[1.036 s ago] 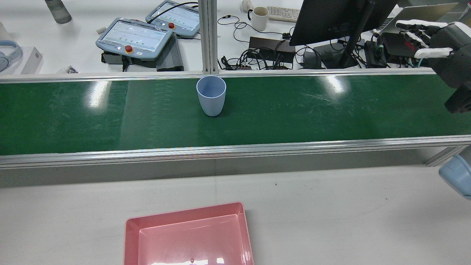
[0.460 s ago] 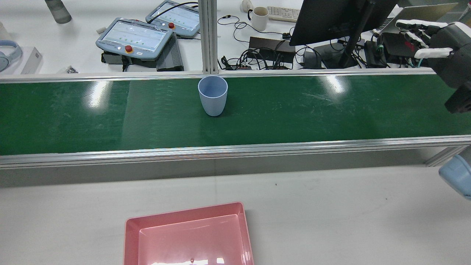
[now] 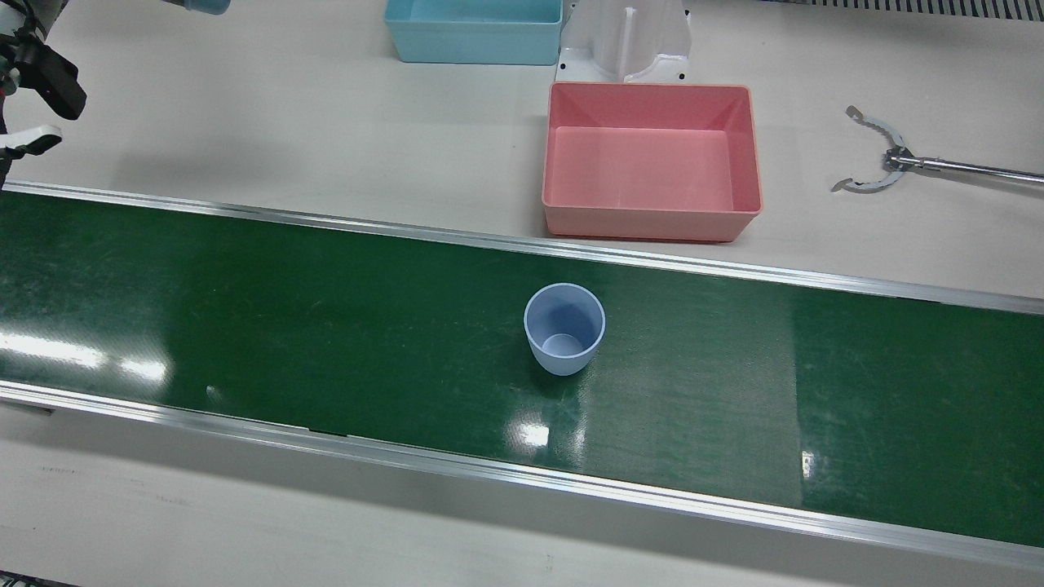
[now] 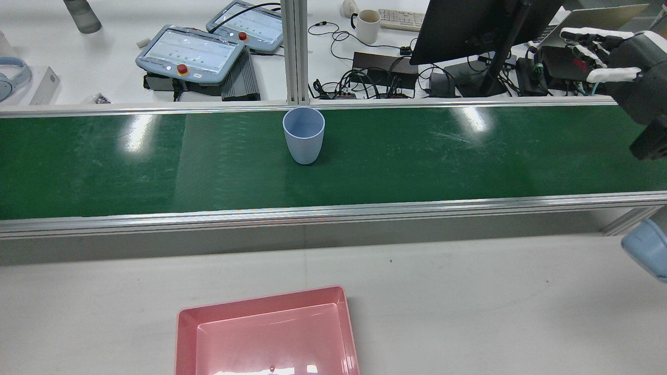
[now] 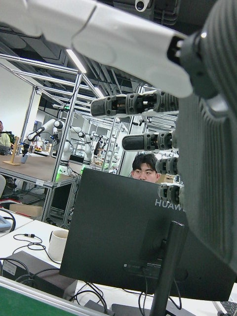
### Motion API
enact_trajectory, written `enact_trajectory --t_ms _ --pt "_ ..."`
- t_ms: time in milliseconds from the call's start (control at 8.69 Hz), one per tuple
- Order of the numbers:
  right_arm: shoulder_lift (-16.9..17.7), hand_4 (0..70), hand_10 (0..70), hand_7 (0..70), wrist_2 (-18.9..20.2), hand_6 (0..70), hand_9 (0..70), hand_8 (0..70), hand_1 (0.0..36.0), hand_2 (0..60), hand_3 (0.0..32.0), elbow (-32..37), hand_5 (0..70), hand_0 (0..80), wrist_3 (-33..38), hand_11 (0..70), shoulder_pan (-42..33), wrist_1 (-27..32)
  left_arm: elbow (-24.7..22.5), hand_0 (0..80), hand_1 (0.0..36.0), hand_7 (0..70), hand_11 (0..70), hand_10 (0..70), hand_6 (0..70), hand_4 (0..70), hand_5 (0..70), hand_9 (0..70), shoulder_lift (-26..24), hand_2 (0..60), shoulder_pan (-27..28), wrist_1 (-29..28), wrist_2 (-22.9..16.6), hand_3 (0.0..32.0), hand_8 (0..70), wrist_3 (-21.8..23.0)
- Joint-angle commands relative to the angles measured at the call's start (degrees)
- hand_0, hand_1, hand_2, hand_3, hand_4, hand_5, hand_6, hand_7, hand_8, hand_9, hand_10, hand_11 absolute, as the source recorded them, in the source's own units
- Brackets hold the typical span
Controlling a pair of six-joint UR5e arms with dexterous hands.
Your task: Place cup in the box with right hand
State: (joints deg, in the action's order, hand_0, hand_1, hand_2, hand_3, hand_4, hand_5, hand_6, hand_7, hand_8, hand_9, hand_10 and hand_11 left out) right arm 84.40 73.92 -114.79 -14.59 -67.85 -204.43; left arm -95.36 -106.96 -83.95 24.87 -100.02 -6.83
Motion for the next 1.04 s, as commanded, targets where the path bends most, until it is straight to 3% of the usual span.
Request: enact_trajectory --t_ms 0,921 --pt "0.1 29.1 4.7 41.9 0.0 8.0 10.4 2.9 6.7 0.0 3.2 0.0 4.5 54.1 0.0 8.2 0.0 0.0 0.0 0.0 0.0 0.0 0.0 0.0 0.0 0.0 0.0 0.0 0.0 0.0 0.0 0.0 0.0 0.0 0.0 0.0" --pt "0.1 29.3 4.9 41.6 0.0 7.9 10.4 2.9 6.5 0.0 3.2 0.1 4.5 54.0 0.0 8.4 0.0 0.0 0.0 0.0 0.0 0.0 0.0 0.0 0.0 0.0 0.0 0.0 0.0 0.0 0.0 0.0 0.0 0.0 0.0 0.0"
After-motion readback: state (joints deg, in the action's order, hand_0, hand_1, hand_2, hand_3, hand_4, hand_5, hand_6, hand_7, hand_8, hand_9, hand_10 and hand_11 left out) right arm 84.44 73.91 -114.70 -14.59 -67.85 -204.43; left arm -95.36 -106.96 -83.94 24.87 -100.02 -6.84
